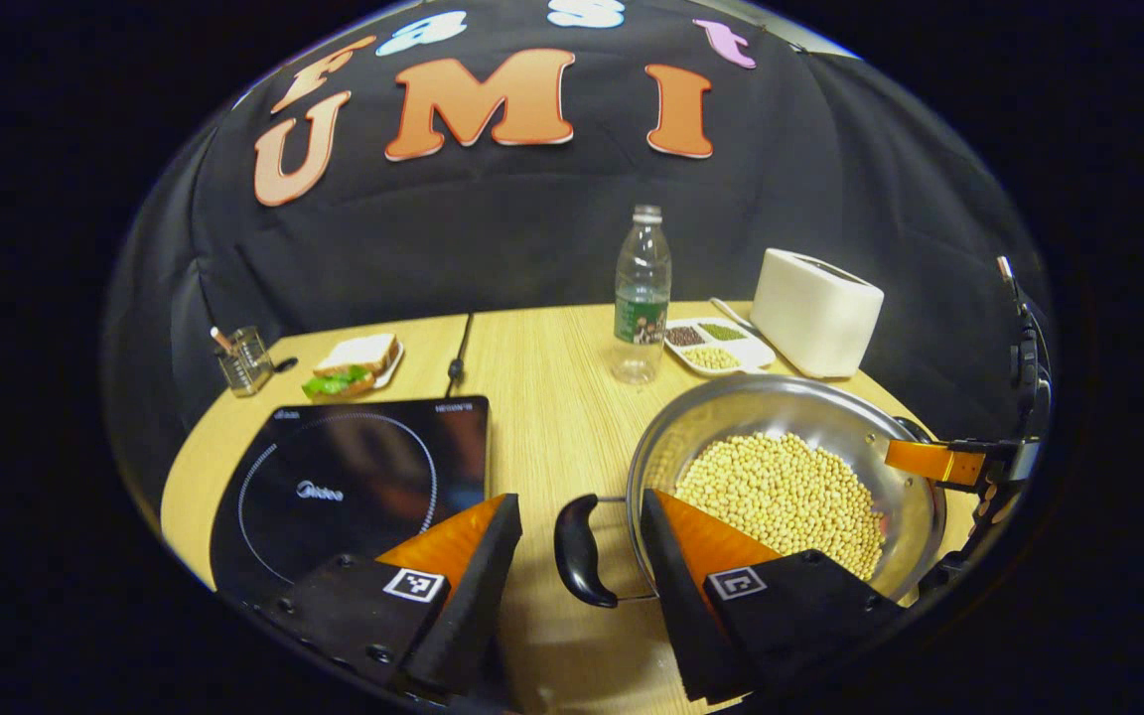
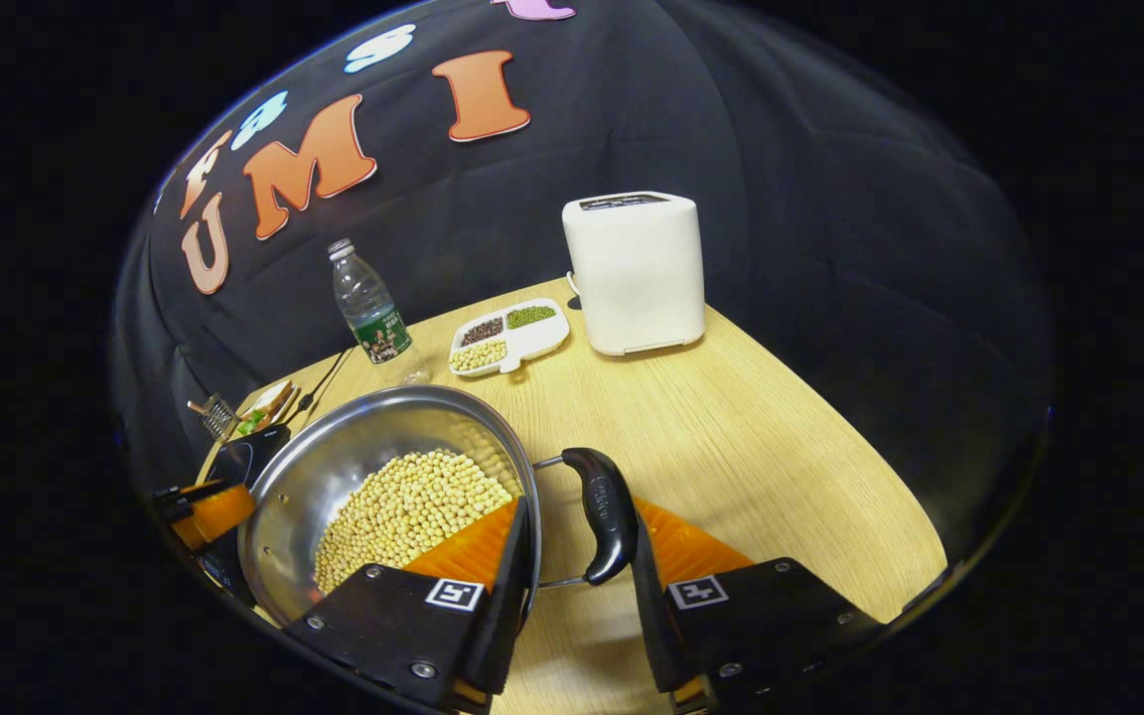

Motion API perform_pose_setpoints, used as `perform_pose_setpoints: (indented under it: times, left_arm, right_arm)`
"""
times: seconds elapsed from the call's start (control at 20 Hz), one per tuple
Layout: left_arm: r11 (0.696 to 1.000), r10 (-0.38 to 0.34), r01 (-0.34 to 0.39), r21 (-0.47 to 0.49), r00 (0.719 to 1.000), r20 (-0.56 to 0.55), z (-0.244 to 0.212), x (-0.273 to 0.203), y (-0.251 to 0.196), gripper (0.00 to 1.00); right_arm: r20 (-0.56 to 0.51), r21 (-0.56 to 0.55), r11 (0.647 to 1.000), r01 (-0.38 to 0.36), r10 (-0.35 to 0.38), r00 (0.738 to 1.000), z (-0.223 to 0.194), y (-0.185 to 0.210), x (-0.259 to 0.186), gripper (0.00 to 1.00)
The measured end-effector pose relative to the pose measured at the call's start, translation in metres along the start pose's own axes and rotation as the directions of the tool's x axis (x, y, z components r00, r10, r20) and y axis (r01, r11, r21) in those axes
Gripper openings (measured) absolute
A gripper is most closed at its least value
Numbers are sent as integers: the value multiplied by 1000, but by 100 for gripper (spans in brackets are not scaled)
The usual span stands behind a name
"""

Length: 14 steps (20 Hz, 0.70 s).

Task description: First push the handle of the pot to place it horizontally, then grasp the pot with both hands and set it on the induction cooktop.

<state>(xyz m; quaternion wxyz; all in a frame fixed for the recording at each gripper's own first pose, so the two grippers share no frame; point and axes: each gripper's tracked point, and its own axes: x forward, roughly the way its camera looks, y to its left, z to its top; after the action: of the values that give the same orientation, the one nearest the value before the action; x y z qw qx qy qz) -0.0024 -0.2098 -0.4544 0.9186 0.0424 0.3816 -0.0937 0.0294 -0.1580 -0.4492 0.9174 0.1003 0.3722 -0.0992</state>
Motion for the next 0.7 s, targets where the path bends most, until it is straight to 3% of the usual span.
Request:
perform_pose_setpoints:
  times: [0.05, 0.1, 0.3, 0.35, 0.45, 0.7]
  left_arm:
    - [999, -26, 25, -22, 999, -39, -10, 6, -6, 79]
    - [997, -62, 58, -51, 995, -74, -20, 11, -15, 82]
    - [995, -52, 41, -87, 990, -130, -27, 19, -13, 79]
    - [995, -50, 37, -97, 989, -136, -26, 23, -13, 68]
    - [993, -32, 16, -116, 990, -139, -25, 19, -13, 63]
    - [994, -24, 10, -107, 992, -127, -17, 8, -9, 61]
  right_arm:
    - [0, -1, 1000, 3, -3, 1000, -1, 0, -1, 54]
    - [0, -1, 1000, 5, -5, 1000, -1, 0, -1, 54]
    - [-3, -2, 1000, 17, -17, 1000, -1, 0, -3, 54]
    - [-3, 0, 1000, 20, -20, 1000, -2, -1, -3, 54]
    - [-10, 12, 1000, 24, -24, 1000, -2, 0, -5, 54]
    - [-10, 73, 997, 26, -25, 1000, 1, 8, -16, 46]
